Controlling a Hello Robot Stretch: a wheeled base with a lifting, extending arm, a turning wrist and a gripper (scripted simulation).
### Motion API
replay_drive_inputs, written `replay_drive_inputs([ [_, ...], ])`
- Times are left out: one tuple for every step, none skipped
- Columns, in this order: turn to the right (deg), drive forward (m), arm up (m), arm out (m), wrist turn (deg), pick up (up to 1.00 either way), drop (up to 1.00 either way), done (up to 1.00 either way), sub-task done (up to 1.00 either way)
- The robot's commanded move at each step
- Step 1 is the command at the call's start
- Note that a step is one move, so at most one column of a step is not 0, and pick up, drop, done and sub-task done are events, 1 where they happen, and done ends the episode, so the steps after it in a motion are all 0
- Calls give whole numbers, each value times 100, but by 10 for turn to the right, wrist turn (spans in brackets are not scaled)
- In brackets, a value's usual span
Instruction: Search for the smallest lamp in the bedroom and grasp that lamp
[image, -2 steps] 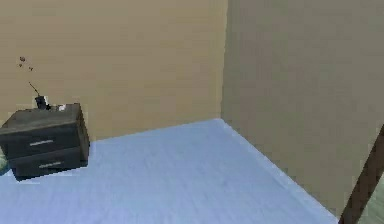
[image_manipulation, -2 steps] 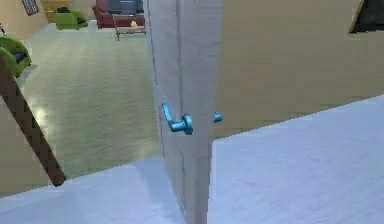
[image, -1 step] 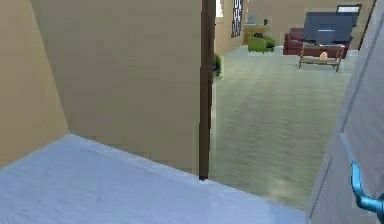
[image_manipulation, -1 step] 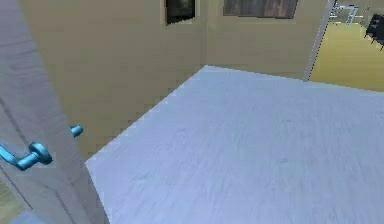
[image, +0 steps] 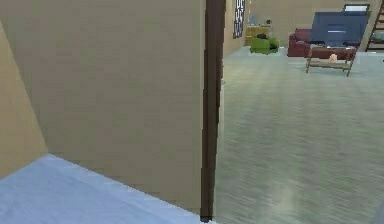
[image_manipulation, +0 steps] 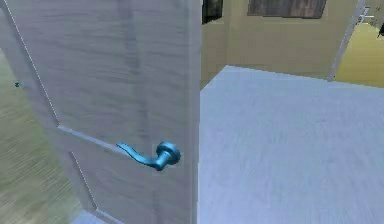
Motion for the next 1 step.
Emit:
replay_drive_inputs([
  [240,0,0,0,0,0,0,0,0],
])
